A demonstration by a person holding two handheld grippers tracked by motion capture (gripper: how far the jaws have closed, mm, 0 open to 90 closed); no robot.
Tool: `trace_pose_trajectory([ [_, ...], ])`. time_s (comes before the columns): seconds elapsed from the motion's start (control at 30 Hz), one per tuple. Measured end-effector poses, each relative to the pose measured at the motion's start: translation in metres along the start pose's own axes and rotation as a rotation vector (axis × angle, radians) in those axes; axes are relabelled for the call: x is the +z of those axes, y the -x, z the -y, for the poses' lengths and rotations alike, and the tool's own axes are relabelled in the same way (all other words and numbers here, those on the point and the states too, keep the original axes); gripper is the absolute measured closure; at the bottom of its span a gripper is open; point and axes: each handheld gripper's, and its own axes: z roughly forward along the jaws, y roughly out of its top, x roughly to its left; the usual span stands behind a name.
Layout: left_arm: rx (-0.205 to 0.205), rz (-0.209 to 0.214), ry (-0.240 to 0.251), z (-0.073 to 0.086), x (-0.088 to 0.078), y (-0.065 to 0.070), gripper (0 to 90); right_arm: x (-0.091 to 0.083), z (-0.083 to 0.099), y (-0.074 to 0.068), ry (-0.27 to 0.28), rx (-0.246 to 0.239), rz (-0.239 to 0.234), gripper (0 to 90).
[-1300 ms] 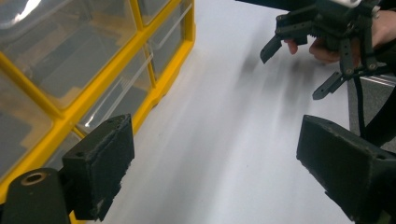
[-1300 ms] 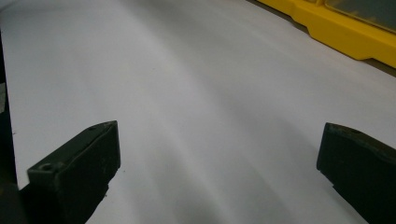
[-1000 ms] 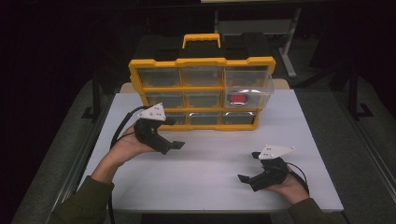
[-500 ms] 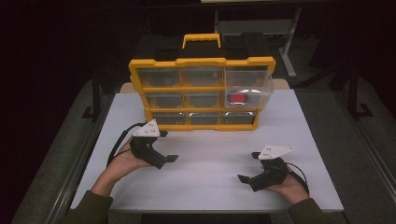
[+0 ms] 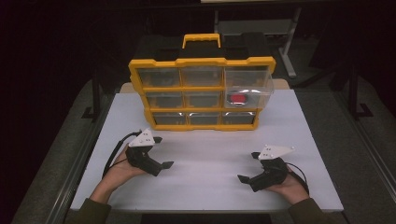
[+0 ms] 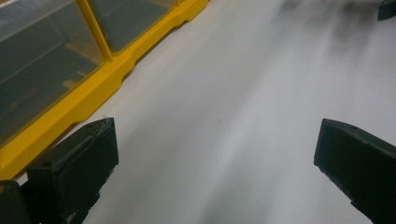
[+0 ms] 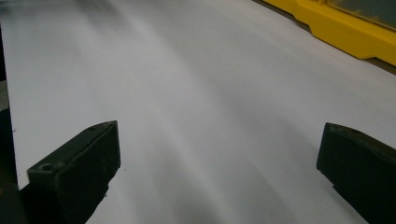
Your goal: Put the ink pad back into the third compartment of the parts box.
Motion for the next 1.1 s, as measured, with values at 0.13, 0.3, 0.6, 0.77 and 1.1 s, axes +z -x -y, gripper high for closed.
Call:
trace_pose_trajectory([
  [0.13,-0.007,-0.01,0.004,0.007,-0.004,0.001,0.0,0.0,0.0,0.0,0.0,0.0,-0.001,0.0],
  [0.3,-0.02,-0.014,0.018,0.015,-0.009,0.002,0.0,0.0,0.0,0.0,0.001,0.001,0.0,0.0],
  [0.6,-0.067,-0.023,0.044,0.034,-0.014,0.004,0.0,0.0,0.0,0.0,0.0,0.0,0.0,0.0],
  [0.77,-0.072,-0.038,0.051,0.042,-0.018,0.006,0.0,-0.001,0.0,0.0,0.003,-0.003,0.0,0.0],
  [1.1,-0.097,-0.051,0.066,0.059,-0.025,0.006,0.0,-0.001,0.0,-0.001,0.002,-0.001,0.0,0.0],
])
